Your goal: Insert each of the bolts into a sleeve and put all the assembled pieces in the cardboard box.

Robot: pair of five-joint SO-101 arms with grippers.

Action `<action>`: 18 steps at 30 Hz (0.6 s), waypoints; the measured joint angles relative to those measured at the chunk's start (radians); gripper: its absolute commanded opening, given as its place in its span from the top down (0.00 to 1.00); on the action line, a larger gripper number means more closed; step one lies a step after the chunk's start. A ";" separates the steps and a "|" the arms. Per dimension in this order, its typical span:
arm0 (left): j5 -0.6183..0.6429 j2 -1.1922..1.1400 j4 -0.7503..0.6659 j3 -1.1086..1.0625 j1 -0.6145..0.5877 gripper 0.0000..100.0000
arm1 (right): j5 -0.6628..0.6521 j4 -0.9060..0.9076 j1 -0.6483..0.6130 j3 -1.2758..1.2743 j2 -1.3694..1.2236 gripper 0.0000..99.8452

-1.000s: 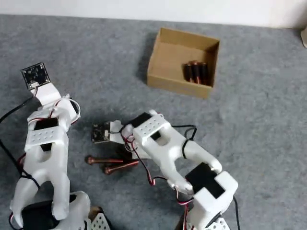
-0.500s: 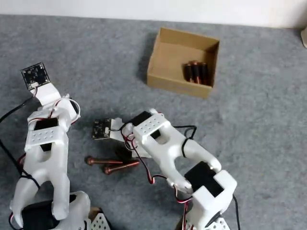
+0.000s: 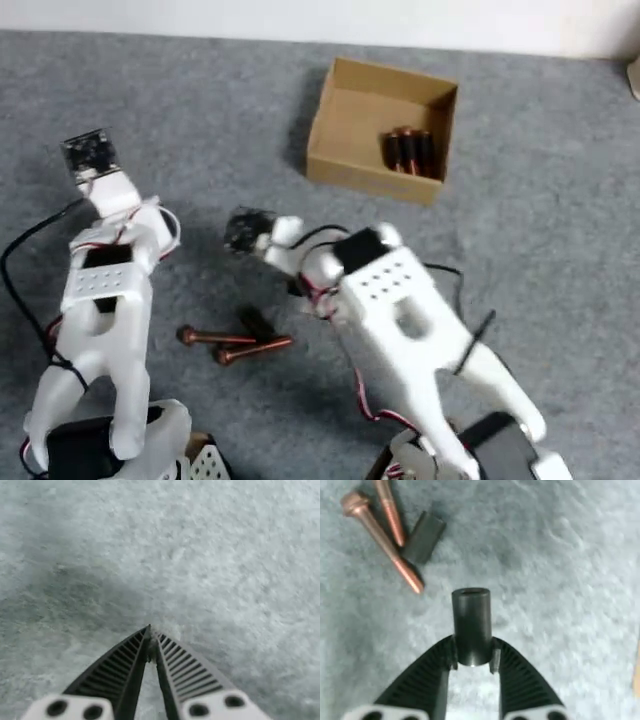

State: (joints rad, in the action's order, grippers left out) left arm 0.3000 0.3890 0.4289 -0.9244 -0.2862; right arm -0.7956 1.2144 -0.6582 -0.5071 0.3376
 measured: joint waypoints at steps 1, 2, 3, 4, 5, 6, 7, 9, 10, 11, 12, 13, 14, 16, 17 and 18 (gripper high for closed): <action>0.002 0.000 0.014 0.005 0.018 0.97 | 0.002 0.018 0.025 -0.014 0.023 0.99; 0.012 0.000 0.031 0.012 0.037 0.96 | 0.002 0.037 0.054 -0.018 0.046 0.99; 0.034 0.000 0.058 0.023 0.057 0.96 | 0.003 0.054 0.083 -0.029 0.069 0.99; 0.063 0.005 0.101 0.037 0.075 0.96 | 0.003 0.066 0.114 -0.040 0.094 0.99; 0.100 0.015 0.155 0.049 0.092 0.97 | 0.003 0.075 0.141 -0.054 0.117 0.99; 0.135 0.028 0.227 0.061 0.106 0.98 | 0.003 0.081 0.167 -0.064 0.137 0.99; 0.166 0.041 0.305 0.071 0.115 1.00 | 0.003 0.084 0.187 -0.077 0.158 0.99; 0.203 0.072 0.460 0.086 0.149 0.99 | 0.003 0.091 0.206 -0.091 0.198 0.99; 0.206 0.087 0.531 0.087 0.172 0.99 | 0.003 0.091 0.206 -0.100 0.215 0.99; 0.210 0.103 0.595 0.087 0.196 0.99 | 0.003 0.091 0.204 -0.106 0.229 0.99; 0.219 0.118 0.655 0.084 0.207 0.99 | 0.003 0.091 0.204 -0.114 0.242 0.99; 0.233 0.133 0.707 0.074 0.213 0.99 | 0.003 0.091 0.204 -0.123 0.253 0.99; 0.261 0.147 0.743 0.061 0.213 0.99 | 0.003 0.091 0.207 -0.132 0.259 0.99; 0.330 0.172 0.784 0.023 0.213 0.99 | 0.003 0.091 0.209 -0.160 0.273 0.99; 0.367 0.178 0.789 0.002 0.213 0.99 | 0.003 0.091 0.209 -0.175 0.276 0.99; 0.399 0.180 0.789 -0.018 0.213 0.99 | 0.003 0.091 0.210 -0.189 0.276 0.99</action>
State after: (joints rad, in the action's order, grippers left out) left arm 0.6989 0.5685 1.2175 -0.9429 -0.0729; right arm -0.7925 1.3050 -0.4480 -0.6958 0.6137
